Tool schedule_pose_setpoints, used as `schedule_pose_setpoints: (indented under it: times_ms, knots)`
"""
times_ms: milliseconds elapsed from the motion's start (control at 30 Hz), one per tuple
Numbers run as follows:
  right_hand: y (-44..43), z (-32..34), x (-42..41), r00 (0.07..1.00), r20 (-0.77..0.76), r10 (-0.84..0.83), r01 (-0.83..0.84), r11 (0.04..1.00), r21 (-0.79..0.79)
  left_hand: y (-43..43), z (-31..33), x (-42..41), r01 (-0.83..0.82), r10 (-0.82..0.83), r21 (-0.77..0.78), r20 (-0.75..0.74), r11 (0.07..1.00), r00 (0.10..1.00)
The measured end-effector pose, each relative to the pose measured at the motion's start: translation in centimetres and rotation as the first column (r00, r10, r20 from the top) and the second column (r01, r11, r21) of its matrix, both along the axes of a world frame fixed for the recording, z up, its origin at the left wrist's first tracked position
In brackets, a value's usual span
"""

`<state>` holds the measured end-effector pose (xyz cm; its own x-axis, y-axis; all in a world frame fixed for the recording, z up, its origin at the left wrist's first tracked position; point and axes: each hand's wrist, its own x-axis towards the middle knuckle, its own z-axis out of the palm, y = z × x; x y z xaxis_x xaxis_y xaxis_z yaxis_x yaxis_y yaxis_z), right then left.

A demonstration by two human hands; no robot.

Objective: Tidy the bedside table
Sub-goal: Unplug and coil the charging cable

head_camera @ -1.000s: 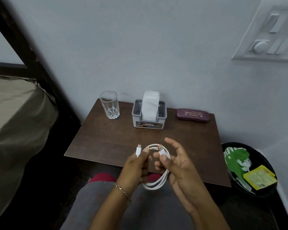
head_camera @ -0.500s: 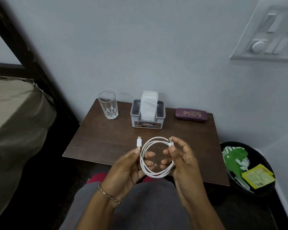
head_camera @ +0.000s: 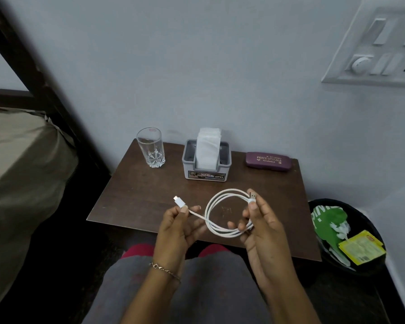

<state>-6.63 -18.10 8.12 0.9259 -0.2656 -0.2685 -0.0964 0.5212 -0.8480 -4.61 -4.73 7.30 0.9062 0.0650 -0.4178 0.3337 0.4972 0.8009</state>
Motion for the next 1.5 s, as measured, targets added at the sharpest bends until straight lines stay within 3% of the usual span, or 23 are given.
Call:
schedule_pose_setpoints:
  times_ms: [200,367,533,667,833,933,1067,1200,1400,1500]
  knots:
    - [0.6,-0.1,-0.2,1.000,0.028,0.009,-0.013,0.988,0.152,0.2,-0.3,0.1,-0.069,0.068,-0.177,-0.013,0.982,0.998]
    - [-0.5,0.1,0.1,0.990,0.047,-0.130,0.110,0.950,0.293,0.5,0.6,-0.5,-0.020,0.024,-0.112,0.032,0.994,0.999]
    - [-1.3,0.1,0.0,0.982,0.055,-0.183,0.162,0.950,0.266,0.8,1.4,-2.1,0.094,-0.095,-0.116,-0.001,0.989,0.996]
    - [-0.7,0.5,-0.2,0.993,0.100,-0.069,0.035,0.949,0.313,1.7,1.1,-1.3,0.139,-0.159,-0.131,-0.155,0.982,0.975]
    - [0.6,0.4,0.0,0.979,0.183,0.092,-0.161,0.896,0.414,1.0,0.7,-0.2,0.367,-0.362,-0.022,-0.235,0.930,0.902]
    - [0.6,-0.1,0.1,0.979,0.170,0.111,-0.161,0.934,0.320,0.6,1.1,0.1,0.399,-0.390,0.011,-0.193,0.917,0.900]
    - [0.8,-0.1,0.1,0.993,0.087,0.079,-0.084,0.995,0.057,0.9,0.9,0.5,0.390,-0.380,0.019,-0.191,0.921,0.905]
    - [1.2,-0.2,0.2,0.996,0.071,0.056,-0.042,0.980,-0.194,0.5,1.2,0.0,0.404,-0.379,0.196,-0.156,0.893,0.912]
    - [1.5,-0.1,0.3,0.995,0.083,0.063,-0.042,0.971,-0.235,0.3,1.0,-0.2,0.300,-0.324,0.254,0.056,0.919,0.944]
    - [1.8,-0.2,0.2,0.994,0.095,0.059,-0.038,0.977,-0.212,0.4,-0.3,0.0,0.097,-0.156,0.467,0.089,0.879,0.984]
